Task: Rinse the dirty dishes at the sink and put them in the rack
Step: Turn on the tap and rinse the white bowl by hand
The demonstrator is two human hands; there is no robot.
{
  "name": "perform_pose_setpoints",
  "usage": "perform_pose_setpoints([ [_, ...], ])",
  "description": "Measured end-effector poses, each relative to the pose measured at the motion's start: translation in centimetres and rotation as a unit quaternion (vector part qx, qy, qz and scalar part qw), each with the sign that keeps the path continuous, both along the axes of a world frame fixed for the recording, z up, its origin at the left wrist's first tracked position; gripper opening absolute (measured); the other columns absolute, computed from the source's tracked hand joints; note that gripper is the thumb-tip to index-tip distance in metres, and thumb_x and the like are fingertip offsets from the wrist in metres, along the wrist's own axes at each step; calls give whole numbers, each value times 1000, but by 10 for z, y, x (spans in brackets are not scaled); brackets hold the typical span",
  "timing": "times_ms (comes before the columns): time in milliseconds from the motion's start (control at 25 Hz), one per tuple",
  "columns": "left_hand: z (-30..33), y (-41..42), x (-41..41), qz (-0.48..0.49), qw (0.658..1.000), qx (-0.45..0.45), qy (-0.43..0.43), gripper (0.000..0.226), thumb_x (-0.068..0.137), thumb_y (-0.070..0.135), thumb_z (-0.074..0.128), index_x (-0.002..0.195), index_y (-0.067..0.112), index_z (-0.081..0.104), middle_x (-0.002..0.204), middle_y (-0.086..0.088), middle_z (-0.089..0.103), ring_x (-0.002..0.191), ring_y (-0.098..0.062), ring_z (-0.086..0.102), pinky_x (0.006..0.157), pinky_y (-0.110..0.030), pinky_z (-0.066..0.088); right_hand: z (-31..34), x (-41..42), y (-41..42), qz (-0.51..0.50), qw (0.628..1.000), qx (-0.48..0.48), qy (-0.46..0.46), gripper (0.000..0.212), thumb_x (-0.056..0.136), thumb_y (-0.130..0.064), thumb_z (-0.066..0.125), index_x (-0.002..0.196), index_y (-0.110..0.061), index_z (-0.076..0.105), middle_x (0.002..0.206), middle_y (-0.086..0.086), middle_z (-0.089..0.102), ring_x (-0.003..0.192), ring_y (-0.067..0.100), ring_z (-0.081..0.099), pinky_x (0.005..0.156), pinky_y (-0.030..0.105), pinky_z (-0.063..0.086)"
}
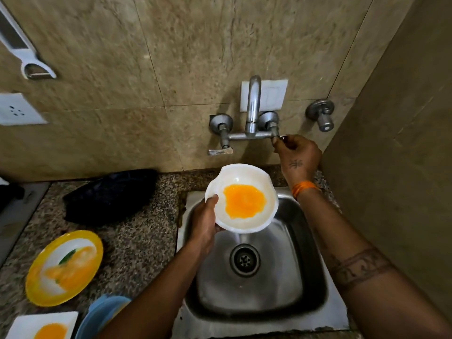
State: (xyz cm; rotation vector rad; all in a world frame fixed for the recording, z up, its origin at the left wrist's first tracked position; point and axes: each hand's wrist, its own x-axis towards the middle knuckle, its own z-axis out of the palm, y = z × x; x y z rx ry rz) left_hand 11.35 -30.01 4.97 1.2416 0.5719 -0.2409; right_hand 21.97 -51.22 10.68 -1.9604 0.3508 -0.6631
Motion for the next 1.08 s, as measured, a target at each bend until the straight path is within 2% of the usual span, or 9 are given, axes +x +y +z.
perform_pose_setpoints([
  [200, -5, -12, 9, -2, 1000, -19, 5, 29, 103, 32, 54, 130, 26, 63, 120, -4, 73, 107, -25, 70, 84, -47, 62, -13, 4, -4, 12, 994, 104, -12, 30, 79, -47, 79, 82, -17, 82, 70, -4, 77, 71, 20, 74, 69, 47, 60],
  [440, -8, -15, 19, 3, 999, -45, 10, 33, 103, 32, 55, 135, 25, 62, 122, -6, 73, 110, -25, 70, 86, -47, 61, -13, -4, 0, 20, 985, 169, 6, 49, 76, -50, 82, 107, -12, 79, 96, 7, 79, 90, 18, 73, 85, 52, 60],
  [520, -11, -15, 23, -1, 999, -37, 8, 33, 103, 34, 55, 134, 25, 62, 121, -5, 74, 109, -25, 71, 87, -48, 62, -16, -35, 15, -3, 996, 71, 48, 64, 86, -55, 73, 133, -12, 65, 128, 10, 69, 116, 21, 65, 101, 44, 55],
  [600, -15, -14, 28, 6, 1000, -22, 8, 35, 101, 33, 56, 133, 22, 63, 121, -8, 75, 110, -28, 71, 92, -53, 60, -32, -79, 39, 68, 991, -97, 63, 61, 97, -57, 56, 144, -18, 53, 143, 9, 59, 128, 24, 57, 105, 38, 49],
  [640, -15, -13, 30, 9, 1000, -9, 5, 35, 99, 33, 57, 131, 20, 65, 120, -10, 75, 110, -30, 72, 95, -56, 58, -42, -99, 50, 151, 966, -194, 83, 61, 99, -58, 49, 146, -20, 50, 146, 7, 57, 130, 25, 56, 106, 38, 48],
  [760, -22, -7, 33, 1, 998, 54, -7, 31, 96, 31, 58, 121, 19, 71, 114, -9, 77, 104, -30, 73, 98, -57, 57, -72, -125, 57, 363, 824, -392, 186, 85, 95, -79, 23, 157, -23, 37, 164, 2, 35, 151, 26, 34, 123, 44, 29],
  [840, -24, -6, 27, -2, 998, 66, 5, 22, 98, 28, 57, 113, 21, 72, 111, -8, 77, 99, -27, 73, 94, -53, 59, -74, -114, 49, 386, 781, -440, 220, 99, 88, -87, 17, 162, -21, 23, 170, 3, 17, 158, 25, 14, 128, 45, 13],
  [920, -26, -8, 21, -9, 996, 86, 0, 22, 94, 32, 59, 105, 19, 73, 108, -8, 77, 94, -24, 73, 92, -49, 59, -65, -99, 48, 386, 769, -445, 250, 106, 86, -88, 22, 163, -16, 13, 172, 7, 7, 159, 25, 3, 129, 46, 5],
  [1080, -20, -2, 30, -50, 991, 118, -37, 35, 96, 47, 56, 116, 23, 74, 114, -4, 77, 107, -23, 72, 98, -43, 55, -52, -103, 67, 486, 757, -384, 207, 104, 92, -79, 38, 164, -12, 5, 171, 8, 0, 159, 21, 0, 129, 39, 8],
])
